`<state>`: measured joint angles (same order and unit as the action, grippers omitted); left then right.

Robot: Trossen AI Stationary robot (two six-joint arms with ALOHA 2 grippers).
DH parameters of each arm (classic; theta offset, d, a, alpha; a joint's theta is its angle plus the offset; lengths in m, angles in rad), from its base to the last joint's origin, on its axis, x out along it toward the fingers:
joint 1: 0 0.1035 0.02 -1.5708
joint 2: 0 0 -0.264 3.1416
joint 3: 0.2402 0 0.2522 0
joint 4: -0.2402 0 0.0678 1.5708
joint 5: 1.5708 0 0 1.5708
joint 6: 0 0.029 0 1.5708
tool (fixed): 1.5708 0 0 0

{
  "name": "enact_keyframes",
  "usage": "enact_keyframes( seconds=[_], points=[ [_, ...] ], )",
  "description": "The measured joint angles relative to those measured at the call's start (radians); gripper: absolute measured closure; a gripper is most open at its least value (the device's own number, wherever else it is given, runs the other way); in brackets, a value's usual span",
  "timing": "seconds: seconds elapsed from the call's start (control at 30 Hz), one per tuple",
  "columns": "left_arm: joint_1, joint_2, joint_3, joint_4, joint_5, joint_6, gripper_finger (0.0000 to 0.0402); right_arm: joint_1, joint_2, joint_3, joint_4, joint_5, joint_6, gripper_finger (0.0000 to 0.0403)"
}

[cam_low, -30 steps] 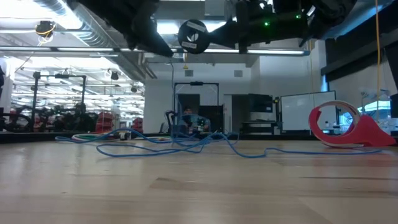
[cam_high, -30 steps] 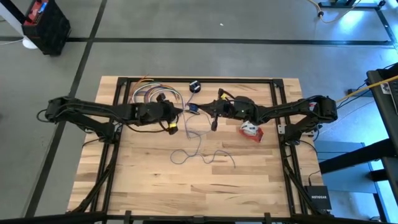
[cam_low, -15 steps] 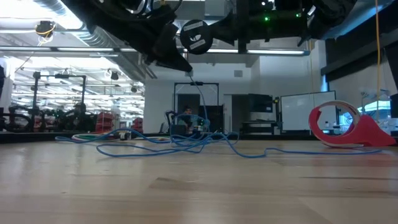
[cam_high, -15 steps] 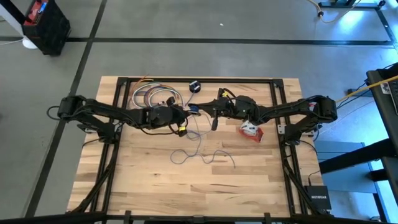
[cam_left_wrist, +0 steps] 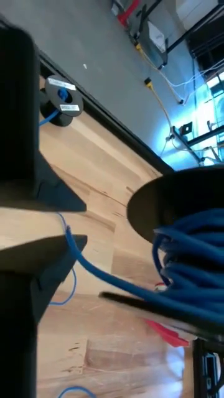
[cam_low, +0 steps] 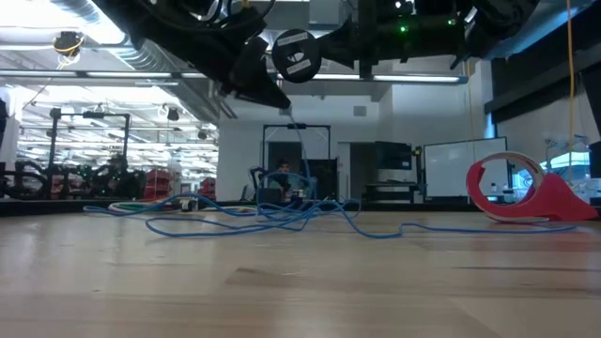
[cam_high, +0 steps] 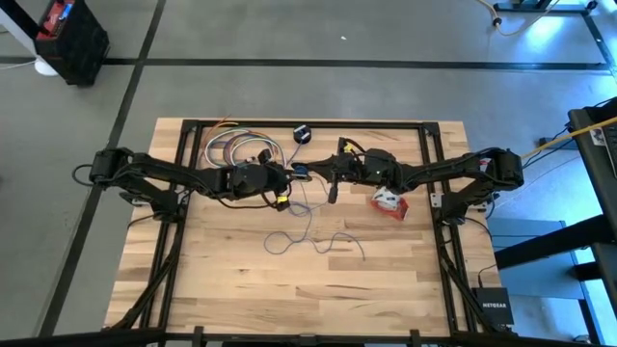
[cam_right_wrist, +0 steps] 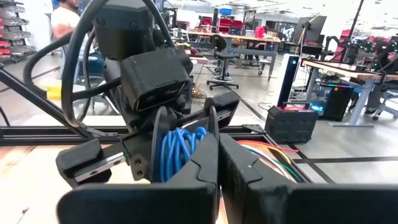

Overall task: Coil cords
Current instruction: Coil the blue wire onto the spool

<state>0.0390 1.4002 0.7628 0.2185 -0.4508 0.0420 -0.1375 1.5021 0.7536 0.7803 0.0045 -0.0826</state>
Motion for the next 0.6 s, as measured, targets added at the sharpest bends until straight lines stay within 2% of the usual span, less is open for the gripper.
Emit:
enact_keyframes(
  seconds=[0.13, 0.23, 0.4, 0.6],
  points=[
    [-0.002, 0.000, 0.000, -0.001, 0.000, 0.024, 0.0294, 0.000, 0.000, 0.000, -0.003, 0.000, -0.001, 0.0399],
    [-0.003, 0.000, 0.000, 0.000, 0.000, 0.023, 0.0278, 0.000, 0.000, 0.000, -0.005, 0.001, -0.002, 0.0396],
    [-0.021, -0.001, 0.001, -0.002, 0.000, 0.042, 0.0275, 0.000, 0.000, 0.000, -0.013, 0.001, -0.003, 0.0397],
    [-0.050, -0.057, 0.002, -0.092, 0.002, 0.023, 0.0276, 0.000, 0.000, 0.000, -0.013, 0.001, -0.004, 0.0397]
  ],
)
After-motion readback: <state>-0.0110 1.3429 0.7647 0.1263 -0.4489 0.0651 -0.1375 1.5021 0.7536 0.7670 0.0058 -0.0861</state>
